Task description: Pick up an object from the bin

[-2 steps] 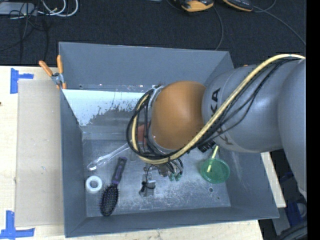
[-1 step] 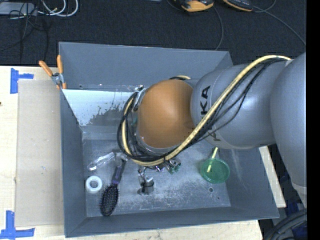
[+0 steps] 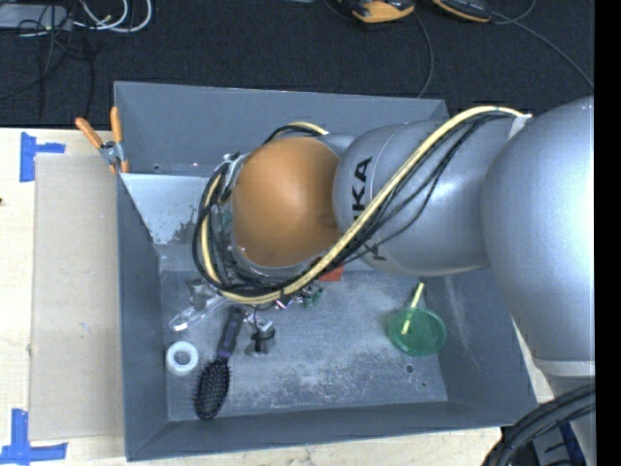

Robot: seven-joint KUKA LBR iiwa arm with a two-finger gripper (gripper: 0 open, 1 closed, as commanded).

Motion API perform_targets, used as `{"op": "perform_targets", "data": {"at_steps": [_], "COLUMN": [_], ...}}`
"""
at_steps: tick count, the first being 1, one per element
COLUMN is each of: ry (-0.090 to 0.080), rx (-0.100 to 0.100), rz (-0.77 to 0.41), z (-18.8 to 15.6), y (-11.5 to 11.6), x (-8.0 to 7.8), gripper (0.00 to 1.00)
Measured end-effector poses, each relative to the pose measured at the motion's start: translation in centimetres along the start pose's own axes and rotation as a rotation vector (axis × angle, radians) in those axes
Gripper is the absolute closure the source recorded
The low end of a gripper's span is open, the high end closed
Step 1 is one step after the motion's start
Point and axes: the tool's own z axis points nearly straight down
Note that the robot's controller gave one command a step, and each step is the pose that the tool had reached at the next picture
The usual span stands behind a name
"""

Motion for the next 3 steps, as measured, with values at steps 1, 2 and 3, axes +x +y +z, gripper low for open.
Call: {"op": "perform_targets", "data": {"at_steps": [1,2,3], "ry": [0.008,-0.001,-0.001], "rx": [-0.003,-0.002,-0.002], "rz": [-0.085,-0.299,-0.299], "z": [3.5,5.2,5.2], "y": [-0.1,-1.4,-1.4], "x": [1.1,0.0,0.0], "gripper": [0.00,1.00,1.00]}}
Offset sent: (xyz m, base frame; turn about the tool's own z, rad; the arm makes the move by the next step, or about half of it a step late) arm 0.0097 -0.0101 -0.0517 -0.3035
